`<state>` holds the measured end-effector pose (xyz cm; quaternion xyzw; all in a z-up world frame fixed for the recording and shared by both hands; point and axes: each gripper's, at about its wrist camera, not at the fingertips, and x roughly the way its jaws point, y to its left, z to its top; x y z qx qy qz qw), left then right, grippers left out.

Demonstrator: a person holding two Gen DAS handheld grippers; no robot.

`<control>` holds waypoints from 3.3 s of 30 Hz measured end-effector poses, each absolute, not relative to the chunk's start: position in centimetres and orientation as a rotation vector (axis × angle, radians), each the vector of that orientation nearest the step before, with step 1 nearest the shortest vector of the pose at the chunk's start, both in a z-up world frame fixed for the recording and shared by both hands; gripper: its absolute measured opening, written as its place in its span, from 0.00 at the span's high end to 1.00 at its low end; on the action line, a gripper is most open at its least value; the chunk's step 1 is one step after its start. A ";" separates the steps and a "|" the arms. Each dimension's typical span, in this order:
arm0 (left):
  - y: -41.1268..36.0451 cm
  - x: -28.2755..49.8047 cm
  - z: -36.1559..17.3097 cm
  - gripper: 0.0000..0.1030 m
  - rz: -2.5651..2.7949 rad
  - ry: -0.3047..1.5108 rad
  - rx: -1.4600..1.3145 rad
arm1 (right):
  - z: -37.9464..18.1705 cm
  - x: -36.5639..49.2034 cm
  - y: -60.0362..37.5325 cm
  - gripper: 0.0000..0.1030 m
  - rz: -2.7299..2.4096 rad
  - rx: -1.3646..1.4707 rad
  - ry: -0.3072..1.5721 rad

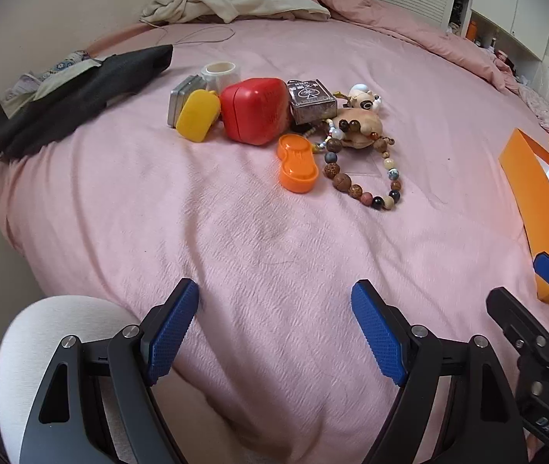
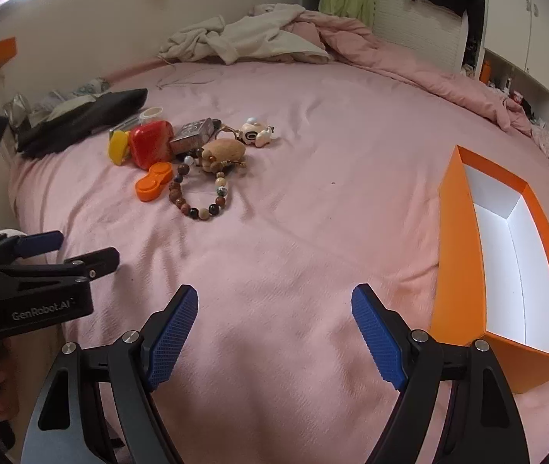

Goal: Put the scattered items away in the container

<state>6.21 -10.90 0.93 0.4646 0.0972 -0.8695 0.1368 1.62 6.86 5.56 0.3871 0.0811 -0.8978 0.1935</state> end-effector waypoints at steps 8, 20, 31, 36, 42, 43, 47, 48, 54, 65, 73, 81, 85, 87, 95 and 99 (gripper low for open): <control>-11.7 6.1 0.6 0.21 -2.556 0.344 1.305 | 5.7 2.0 7.4 0.20 -2.490 1.088 0.147; -14.7 5.8 0.6 0.21 -2.560 0.467 1.261 | 6.4 2.0 5.3 0.20 -2.541 1.085 0.144; -11.2 5.2 -0.4 0.00 -2.542 0.243 1.317 | 6.2 2.8 6.2 0.20 -2.652 1.166 0.158; -12.0 5.6 -0.1 0.00 -2.554 0.332 1.314 | 6.5 2.8 6.4 0.20 -2.659 1.163 0.205; -11.2 5.2 -0.4 0.00 -2.526 0.254 1.359 | 6.5 3.0 6.3 0.20 -2.651 1.159 0.179; -11.3 5.3 -0.4 0.00 -2.527 0.258 1.358 | 6.5 3.0 6.4 0.20 -2.648 1.161 0.167; -11.2 5.2 -0.4 0.00 -2.532 0.271 1.347 | 6.2 2.9 6.4 0.20 -2.639 1.174 0.139; -11.0 5.3 -0.4 0.00 -2.529 0.261 1.344 | 6.2 2.8 6.3 0.20 -2.638 1.174 0.142; -11.4 5.5 0.7 0.00 -2.576 0.348 1.327 | 5.6 2.7 6.8 0.20 -2.635 1.199 0.104; -20.0 0.3 5.6 0.03 -2.778 0.282 1.264 | 4.9 2.3 8.0 0.21 -2.633 1.241 0.056; -26.7 -3.3 3.7 0.58 -2.768 0.408 1.466 | 4.9 1.3 6.7 0.21 -2.595 1.228 0.098; -28.9 -5.3 4.0 0.67 -2.831 0.632 1.464 | 4.5 0.4 5.4 0.21 -2.564 1.250 0.078; -28.4 -7.3 4.5 0.67 -2.756 0.515 1.501 | 3.8 0.4 5.6 0.21 -2.558 1.281 0.080; -28.3 -8.3 3.9 0.64 -2.688 0.445 1.540 | 3.7 0.4 5.8 0.21 -2.557 1.292 0.064; -30.8 -8.5 0.8 0.41 -2.609 0.627 1.564 | 3.6 0.3 5.8 0.21 -2.555 1.300 0.065; -30.7 -7.3 1.1 0.59 -2.614 0.496 1.534 | 3.5 0.1 5.6 0.21 -2.551 1.302 0.065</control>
